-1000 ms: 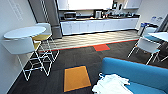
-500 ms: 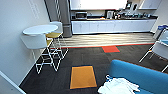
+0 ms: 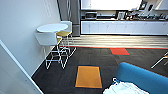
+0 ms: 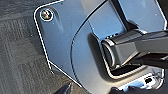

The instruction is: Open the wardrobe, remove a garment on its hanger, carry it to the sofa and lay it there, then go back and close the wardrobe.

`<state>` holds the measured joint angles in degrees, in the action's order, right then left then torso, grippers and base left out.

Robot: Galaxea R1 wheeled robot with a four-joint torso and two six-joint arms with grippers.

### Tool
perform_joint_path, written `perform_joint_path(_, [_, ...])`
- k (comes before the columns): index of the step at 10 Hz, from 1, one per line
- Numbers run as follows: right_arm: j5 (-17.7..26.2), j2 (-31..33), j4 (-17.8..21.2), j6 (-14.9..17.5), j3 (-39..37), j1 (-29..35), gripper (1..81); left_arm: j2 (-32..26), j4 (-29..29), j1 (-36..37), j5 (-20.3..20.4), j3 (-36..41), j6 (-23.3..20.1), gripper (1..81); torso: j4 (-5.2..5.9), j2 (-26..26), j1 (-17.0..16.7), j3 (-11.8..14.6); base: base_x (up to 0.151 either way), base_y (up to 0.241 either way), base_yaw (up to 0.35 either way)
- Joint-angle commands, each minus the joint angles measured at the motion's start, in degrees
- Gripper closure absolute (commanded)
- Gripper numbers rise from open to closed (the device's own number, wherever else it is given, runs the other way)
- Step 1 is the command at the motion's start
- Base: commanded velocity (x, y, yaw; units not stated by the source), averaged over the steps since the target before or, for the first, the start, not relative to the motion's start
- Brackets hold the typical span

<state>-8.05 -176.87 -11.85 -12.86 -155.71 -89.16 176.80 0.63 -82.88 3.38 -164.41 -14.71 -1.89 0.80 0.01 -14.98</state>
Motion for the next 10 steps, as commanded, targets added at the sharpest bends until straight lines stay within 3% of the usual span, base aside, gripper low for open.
perform_joint_path(1, [3.3, -0.9, -0.2, 0.3, 0.3, 0.8, 1.0, -0.2, 0.4, 1.0, -3.6, -0.3, -0.2, 1.0, 0.00, 0.0, 0.0, 0.0, 0.000, 0.000, 0.257])
perform_joint_path(10, [3.1, -1.0, 0.0, 0.3, -0.1, 0.3, 1.0, 0.0, 0.4, 1.0, -3.6, -0.3, -0.2, 1.0, 0.00, 0.0, 0.0, 0.0, 0.000, 0.000, 0.258])
